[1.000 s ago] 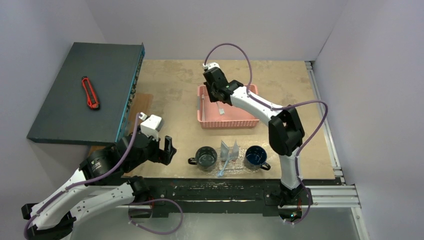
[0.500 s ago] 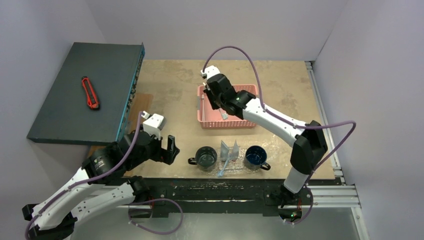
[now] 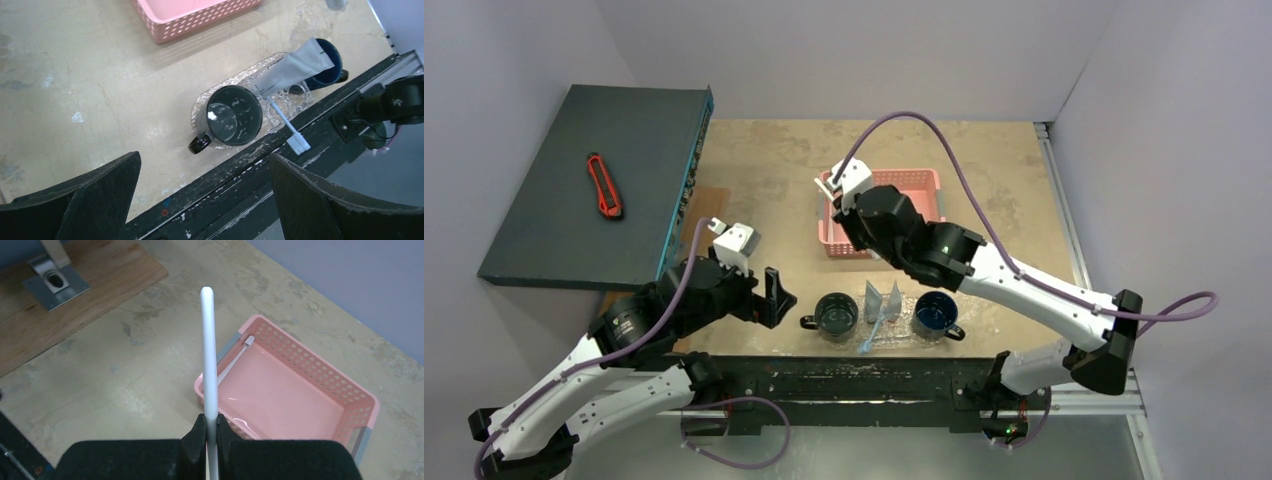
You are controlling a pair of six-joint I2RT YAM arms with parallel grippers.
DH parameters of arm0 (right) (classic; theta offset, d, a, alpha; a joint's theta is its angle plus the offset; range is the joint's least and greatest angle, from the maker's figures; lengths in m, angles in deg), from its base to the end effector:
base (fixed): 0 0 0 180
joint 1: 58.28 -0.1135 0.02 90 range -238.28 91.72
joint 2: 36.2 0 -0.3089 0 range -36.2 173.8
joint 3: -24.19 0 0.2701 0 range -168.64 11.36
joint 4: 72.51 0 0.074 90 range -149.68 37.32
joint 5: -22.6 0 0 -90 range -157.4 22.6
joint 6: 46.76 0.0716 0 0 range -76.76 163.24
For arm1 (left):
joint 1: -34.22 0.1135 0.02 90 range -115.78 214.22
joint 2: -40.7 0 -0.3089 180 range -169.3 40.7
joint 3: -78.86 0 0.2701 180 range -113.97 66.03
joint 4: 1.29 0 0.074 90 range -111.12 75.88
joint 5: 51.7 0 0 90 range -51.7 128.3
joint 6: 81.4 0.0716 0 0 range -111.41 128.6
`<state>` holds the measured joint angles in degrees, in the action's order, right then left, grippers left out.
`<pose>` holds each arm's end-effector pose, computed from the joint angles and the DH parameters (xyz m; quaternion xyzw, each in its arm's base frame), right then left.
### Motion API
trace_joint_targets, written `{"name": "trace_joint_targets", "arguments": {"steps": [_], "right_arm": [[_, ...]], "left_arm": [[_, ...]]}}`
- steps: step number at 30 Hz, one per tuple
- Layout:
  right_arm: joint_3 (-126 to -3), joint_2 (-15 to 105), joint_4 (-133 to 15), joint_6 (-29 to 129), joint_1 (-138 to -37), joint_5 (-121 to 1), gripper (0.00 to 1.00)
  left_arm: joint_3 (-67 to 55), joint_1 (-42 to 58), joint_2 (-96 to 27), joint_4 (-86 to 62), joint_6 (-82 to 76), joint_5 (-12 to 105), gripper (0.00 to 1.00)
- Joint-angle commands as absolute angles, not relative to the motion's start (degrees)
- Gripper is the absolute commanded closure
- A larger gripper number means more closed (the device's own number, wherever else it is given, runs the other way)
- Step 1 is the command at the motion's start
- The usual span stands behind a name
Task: Prepare toiletry sets of a toothbrush and toothpaste on the tray
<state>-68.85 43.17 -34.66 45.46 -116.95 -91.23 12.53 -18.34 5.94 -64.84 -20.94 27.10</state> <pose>0.2081 0.2863 0.4238 -0.2897 0.7768 0.1199 0.5461 0.0832 -0.0858 0.3546 0.1273 0.8623 -0.2526 0.4200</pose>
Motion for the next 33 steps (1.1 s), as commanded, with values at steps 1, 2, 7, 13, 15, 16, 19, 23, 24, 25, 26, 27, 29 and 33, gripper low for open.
{"name": "trace_joint_targets", "arguments": {"steps": [1, 2, 7, 13, 15, 16, 19, 23, 24, 25, 26, 27, 29, 33], "right_arm": [[-66.6, 38.9, -32.7, 43.5, -122.0, -96.5, 1.00], [-65.9, 38.0, -32.5, 43.5, -122.8, -96.9, 1.00], [-60.1, 32.7, -34.4, 41.3, -126.3, -97.8, 1.00], [-53.6, 27.8, -37.6, 40.9, -131.6, -98.4, 1.00], [-52.3, 26.7, -38.1, 40.8, -133.7, -99.2, 1.00], [-51.7, 26.4, -38.1, 40.6, -134.7, -99.8, 1.00], [-50.3, 25.1, -37.8, 39.8, -137.5, -101.1, 1.00], [-48.5, 22.7, -37.5, 38.1, -140.6, -100.1, 1.00], [-48.4, 22.1, -37.0, 38.0, -141.2, -99.3, 1.00], [-48.3, 21.5, -36.9, 37.9, -141.8, -98.5, 1.00], [-48.0, 21.0, -36.9, 37.5, -142.5, -97.6, 1.00], [-47.9, 20.5, -36.9, 37.2, -143.2, -96.9, 1.00], [-47.3, 19.8, -37.3, 35.9, -145.1, -96.2, 1.00], [-47.0, 20.2, -37.4, 34.2, -149.0, -97.6, 1.00]], "left_arm": [[11.9, -18.1, 5.5, -58.8, -23.9, 32.2, 0.00], [11.5, -18.1, 5.3, -58.5, -24.2, 32.9, 0.00], [10.5, -18.1, 5.5, -57.1, -27.1, 35.6, 0.00], [11.1, -18.1, 6.7, -54.2, -34.1, 37.8, 0.01], [11.5, -18.1, 7.3, -53.1, -36.2, 38.0, 0.02], [11.4, -18.1, 7.6, -52.8, -36.9, 38.0, 0.02], [10.3, -18.1, 7.9, -52.8, -37.8, 38.0, 0.02], [8.5, -18.1, 6.7, -53.4, -38.2, 41.8, 0.02], [8.4, -18.1, 6.4, -53.2, -38.4, 42.8, 0.02], [8.5, -18.1, 6.2, -52.9, -38.7, 43.8, 0.02], [8.6, -18.1, 5.9, -52.4, -39.0, 45.1, 0.02], [8.7, -18.1, 5.6, -52.0, -39.2, 46.4, 0.03], [8.7, -18.1, 4.8, -51.3, -39.6, 49.0, 0.03], [8.5, -18.1, 3.0, -51.0, -39.7, 53.7, 0.04]]}}
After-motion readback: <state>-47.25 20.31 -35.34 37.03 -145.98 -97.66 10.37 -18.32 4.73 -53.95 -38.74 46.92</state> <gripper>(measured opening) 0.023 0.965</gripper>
